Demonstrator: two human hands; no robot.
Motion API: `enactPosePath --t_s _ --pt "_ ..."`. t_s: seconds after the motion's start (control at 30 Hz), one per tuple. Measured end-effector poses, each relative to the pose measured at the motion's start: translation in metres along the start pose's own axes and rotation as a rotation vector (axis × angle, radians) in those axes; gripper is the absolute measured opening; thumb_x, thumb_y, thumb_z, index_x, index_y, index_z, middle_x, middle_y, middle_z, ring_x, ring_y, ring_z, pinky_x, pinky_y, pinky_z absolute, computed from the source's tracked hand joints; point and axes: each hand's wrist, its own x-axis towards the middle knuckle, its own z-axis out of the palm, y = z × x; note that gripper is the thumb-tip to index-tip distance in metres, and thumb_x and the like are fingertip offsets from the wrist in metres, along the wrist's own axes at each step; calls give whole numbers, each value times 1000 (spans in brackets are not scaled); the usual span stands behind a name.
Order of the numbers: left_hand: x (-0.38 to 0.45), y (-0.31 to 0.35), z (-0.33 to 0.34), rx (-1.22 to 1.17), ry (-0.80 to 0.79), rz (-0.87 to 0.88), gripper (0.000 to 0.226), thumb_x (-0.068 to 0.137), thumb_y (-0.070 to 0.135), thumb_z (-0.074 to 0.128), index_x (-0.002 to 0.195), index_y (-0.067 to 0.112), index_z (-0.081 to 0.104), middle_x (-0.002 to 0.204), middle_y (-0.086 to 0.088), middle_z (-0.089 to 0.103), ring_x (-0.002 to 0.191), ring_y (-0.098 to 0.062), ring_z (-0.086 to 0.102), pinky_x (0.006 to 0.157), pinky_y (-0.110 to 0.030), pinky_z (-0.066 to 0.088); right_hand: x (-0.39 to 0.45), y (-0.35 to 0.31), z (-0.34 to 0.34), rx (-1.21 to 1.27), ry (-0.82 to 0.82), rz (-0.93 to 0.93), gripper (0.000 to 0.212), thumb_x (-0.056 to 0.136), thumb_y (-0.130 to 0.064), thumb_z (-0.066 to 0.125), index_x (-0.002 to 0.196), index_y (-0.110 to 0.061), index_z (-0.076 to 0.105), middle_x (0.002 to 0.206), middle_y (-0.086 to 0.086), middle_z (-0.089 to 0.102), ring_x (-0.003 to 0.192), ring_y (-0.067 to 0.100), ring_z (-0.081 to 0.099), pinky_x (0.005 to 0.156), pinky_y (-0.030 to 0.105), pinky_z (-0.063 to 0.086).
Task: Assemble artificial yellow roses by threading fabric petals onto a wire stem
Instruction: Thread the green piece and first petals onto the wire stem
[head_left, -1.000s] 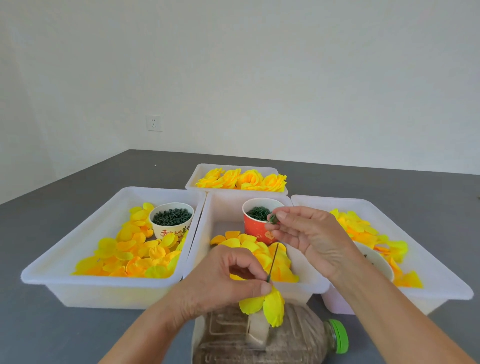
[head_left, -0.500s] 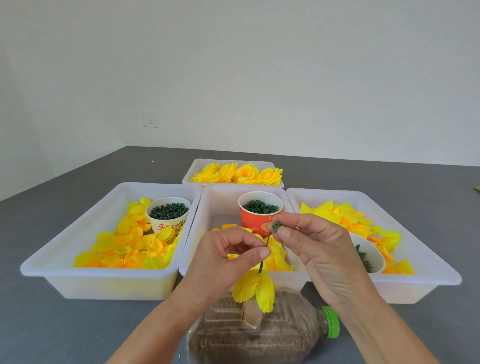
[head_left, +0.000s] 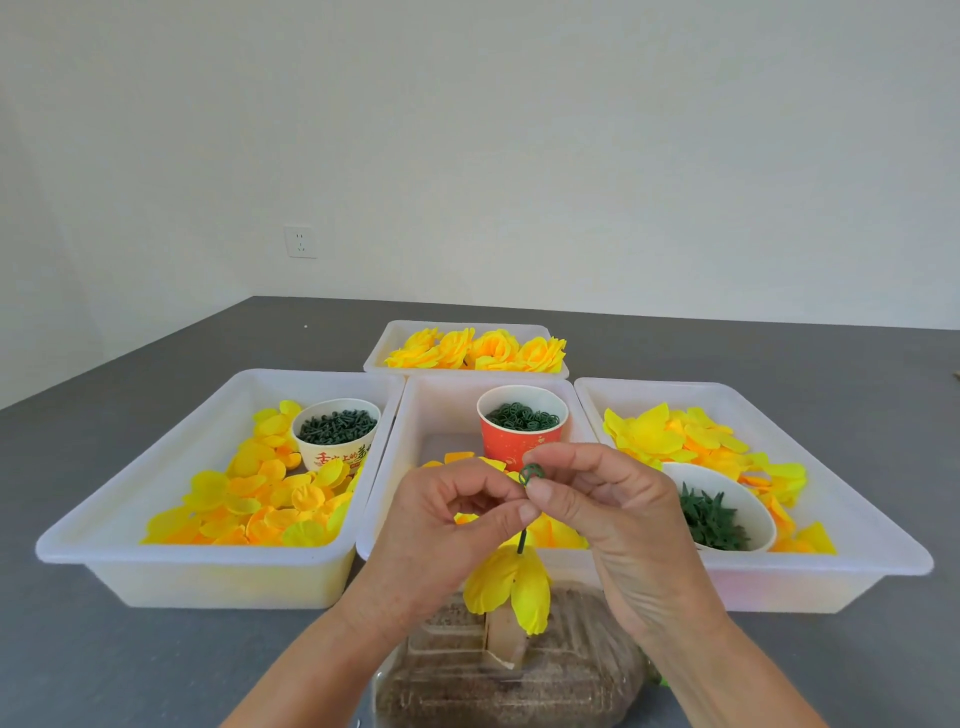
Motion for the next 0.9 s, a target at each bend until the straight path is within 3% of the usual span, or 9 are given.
enactPosePath --t_s 0.27,0.63,0.9 --pt "1 -2 0 20 -12 23 13 71 18 76 65 14 65 60 11 61 60 -6 53 62 -20 45 -1 1 -1 -2 -16 -8 24 54 -8 74 77 -16 76 77 4 74 70 9 68 63 18 52" --pt "-1 1 1 5 -8 2 8 67 20 70 66 14 67 61 8 62 62 -8 54 64 -21 46 -3 7 0 33 8 -25 26 52 -17 77 78 -16 76 79 8 74 73 15 69 66 21 53" --pt "-1 0 1 13 -9 4 5 67 20 70 66 15 67 62 9 63 63 -8 55 65 -22 47 -1 6 4 35 30 -72 20 56 -11 74 76 -16 75 74 4 73 70 11 68 64 19 53"
